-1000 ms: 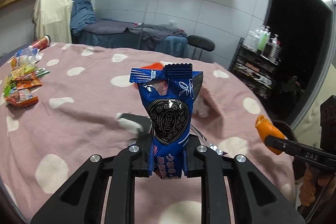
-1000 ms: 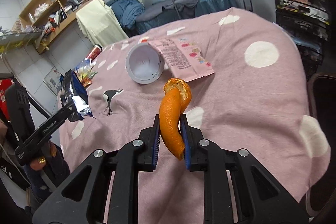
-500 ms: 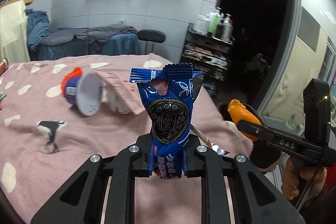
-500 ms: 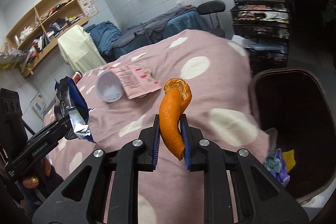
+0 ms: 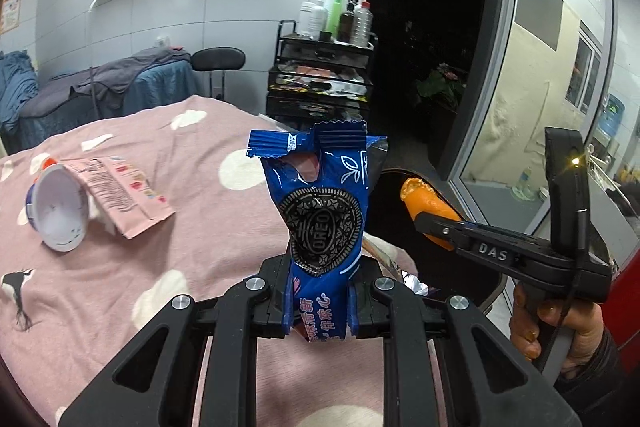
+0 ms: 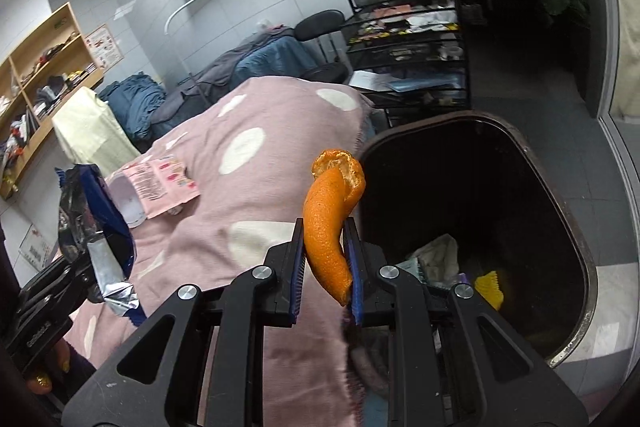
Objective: Collect trash
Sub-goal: 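Carry the orange peel with the right tool into the bin and release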
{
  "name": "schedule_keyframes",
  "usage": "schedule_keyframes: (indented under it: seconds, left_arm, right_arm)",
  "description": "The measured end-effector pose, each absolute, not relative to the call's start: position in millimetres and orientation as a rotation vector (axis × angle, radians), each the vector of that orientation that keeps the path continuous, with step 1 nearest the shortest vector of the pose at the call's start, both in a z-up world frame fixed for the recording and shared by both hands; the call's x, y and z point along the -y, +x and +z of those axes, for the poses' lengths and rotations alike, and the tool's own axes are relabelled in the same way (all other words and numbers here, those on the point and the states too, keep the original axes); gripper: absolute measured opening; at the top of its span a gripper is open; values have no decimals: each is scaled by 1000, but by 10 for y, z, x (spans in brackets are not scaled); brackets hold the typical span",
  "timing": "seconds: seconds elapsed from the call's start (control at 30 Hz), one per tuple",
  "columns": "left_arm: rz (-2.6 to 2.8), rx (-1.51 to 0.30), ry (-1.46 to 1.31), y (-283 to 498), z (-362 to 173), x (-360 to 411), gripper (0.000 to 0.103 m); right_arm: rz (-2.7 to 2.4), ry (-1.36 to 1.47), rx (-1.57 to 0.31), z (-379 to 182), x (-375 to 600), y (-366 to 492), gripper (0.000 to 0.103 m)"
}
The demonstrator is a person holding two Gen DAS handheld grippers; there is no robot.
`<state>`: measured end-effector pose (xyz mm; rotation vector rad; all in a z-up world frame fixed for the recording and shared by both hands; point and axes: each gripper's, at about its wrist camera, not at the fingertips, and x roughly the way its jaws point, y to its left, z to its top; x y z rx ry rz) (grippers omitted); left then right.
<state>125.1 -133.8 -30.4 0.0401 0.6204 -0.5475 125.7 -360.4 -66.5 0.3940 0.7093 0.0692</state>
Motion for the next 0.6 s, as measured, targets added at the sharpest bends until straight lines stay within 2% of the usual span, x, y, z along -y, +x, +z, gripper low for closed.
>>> schedule_keyframes:
  seconds: [0.5,0.6]
  left_arm:
    - [-620,-693,73,1355,-463,1712,19]
    - [-623,-698,83,1348,-480,1765,19]
  right_arm:
    - [-116,379,-816,-1140,3953,1542,20]
    - [-149,392,-829,-1231,4007,1547,29]
